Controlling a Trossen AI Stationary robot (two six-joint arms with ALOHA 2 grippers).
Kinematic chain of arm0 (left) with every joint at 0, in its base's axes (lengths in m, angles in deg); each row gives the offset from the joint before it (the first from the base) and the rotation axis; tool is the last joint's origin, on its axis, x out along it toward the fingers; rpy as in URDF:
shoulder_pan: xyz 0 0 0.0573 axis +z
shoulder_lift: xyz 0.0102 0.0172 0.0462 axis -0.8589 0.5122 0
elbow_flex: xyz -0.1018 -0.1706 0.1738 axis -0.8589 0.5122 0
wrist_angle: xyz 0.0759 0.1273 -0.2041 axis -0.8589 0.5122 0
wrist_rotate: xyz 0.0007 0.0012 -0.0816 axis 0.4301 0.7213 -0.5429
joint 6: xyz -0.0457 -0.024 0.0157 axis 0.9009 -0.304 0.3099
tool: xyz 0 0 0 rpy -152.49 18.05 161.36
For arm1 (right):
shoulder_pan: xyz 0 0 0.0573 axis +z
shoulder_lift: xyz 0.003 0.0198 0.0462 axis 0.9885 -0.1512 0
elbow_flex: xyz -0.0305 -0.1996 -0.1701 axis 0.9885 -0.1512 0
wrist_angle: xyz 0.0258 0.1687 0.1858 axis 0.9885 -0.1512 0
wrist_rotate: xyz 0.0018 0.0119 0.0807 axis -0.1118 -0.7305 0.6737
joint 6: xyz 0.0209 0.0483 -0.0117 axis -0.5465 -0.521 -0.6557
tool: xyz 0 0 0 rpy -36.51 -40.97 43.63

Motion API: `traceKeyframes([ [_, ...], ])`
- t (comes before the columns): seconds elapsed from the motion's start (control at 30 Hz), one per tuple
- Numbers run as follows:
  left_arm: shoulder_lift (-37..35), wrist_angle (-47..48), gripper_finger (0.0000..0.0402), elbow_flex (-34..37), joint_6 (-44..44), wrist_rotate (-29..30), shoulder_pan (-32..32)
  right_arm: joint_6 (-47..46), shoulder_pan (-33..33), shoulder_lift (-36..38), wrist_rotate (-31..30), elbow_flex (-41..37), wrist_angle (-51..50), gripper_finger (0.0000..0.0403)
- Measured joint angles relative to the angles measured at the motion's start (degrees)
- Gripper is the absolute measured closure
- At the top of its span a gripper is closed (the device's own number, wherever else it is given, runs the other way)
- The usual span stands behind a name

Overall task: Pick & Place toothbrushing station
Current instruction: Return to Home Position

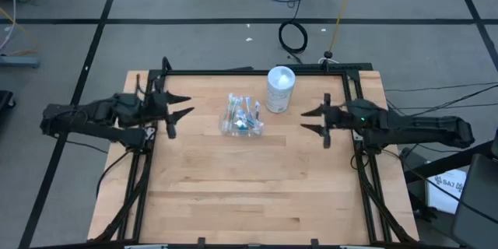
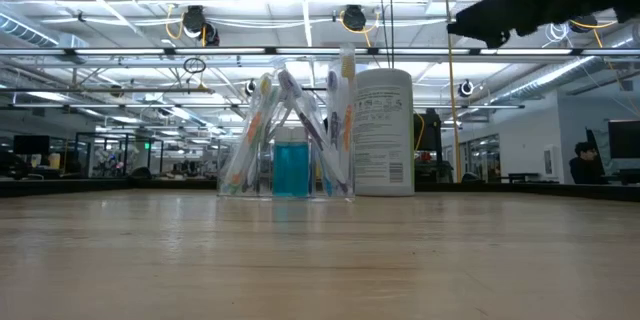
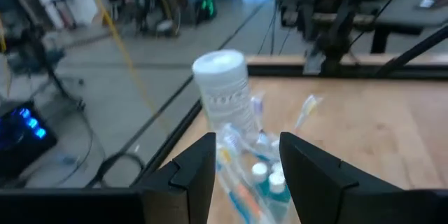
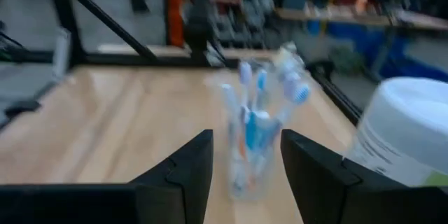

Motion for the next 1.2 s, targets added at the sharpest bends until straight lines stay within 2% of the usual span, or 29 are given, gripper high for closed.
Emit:
traceKeyframes([
  [0.13,-7.1,-9.8,0.0236,9.7,-2.2,-0.2,-0.7,-1.0,0.0,9.2,2.6,-9.5,6.6,0.0242],
  [0.3,-15.4,-19.5,0.0236,20.1,-4.8,-0.4,-0.8,-4.3,0.0,20.0,2.7,-18.4,13.9,0.0241],
  [0.43,-21.2,-24.4,0.0236,26.1,-5.9,-0.4,-0.8,-6.4,0.0,27.0,2.9,-22.3,14.4,0.0241],
  [0.57,-26.5,-24.4,0.0236,29.9,-6.4,-0.5,-0.8,-6.5,0.0,32.1,3.9,-23.4,12.6,0.0242],
  [0.77,-32.9,-24.5,0.0236,35.3,-3.0,-4.3,-0.8,-6.5,0.0,33.9,10.1,-23.5,9.0,0.0243],
  [1.0,-34.0,-33.8,0.0236,43.5,-2.9,-5.1,-0.8,-6.9,0.0,33.8,10.3,-23.6,7.7,0.0244],
  [1.2,-33.9,-32.9,0.0236,43.4,-1.8,-6.0,-0.8,-7.2,0.0,33.8,10.3,-24.4,7.7,0.0247],
])
